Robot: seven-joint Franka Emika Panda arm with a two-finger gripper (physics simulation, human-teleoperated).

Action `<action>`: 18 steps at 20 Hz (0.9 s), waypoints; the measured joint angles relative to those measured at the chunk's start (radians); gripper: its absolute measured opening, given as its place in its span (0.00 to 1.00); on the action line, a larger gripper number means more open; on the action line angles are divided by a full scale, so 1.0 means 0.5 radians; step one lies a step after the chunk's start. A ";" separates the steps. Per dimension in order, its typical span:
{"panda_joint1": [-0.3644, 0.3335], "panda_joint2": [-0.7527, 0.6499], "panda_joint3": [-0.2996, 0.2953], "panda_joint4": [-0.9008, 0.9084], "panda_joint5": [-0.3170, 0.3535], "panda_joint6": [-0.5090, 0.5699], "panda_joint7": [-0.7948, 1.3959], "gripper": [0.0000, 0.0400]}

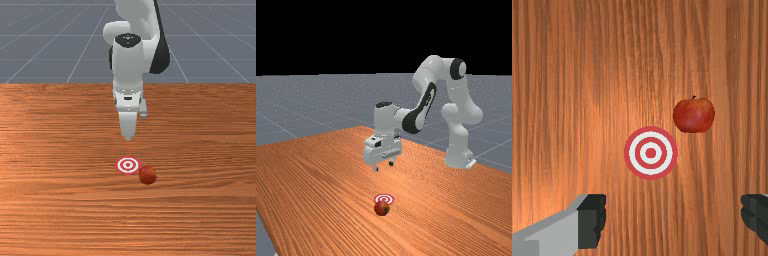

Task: Pick the apple to the marker

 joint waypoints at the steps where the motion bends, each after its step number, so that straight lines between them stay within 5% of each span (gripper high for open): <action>1: 0.000 0.000 0.000 0.000 0.000 0.000 0.000 0.62; 3: 0.008 -0.005 -0.011 0.002 0.006 -0.019 0.061 0.86; 5: 0.010 -0.008 -0.016 0.003 0.008 -0.025 0.084 0.95; 6: 0.051 -0.147 -0.088 -0.108 -0.032 -0.162 0.439 0.58; 7: 0.073 -0.262 -0.153 -0.129 -0.052 -0.298 0.793 0.36; 9: 0.109 -0.349 -0.252 -0.091 -0.052 -0.502 1.524 0.13; 13: 0.173 -0.288 -0.370 0.052 0.088 -0.786 2.755 0.02; 18: 0.184 -0.274 -0.382 0.079 0.176 -0.761 3.036 0.00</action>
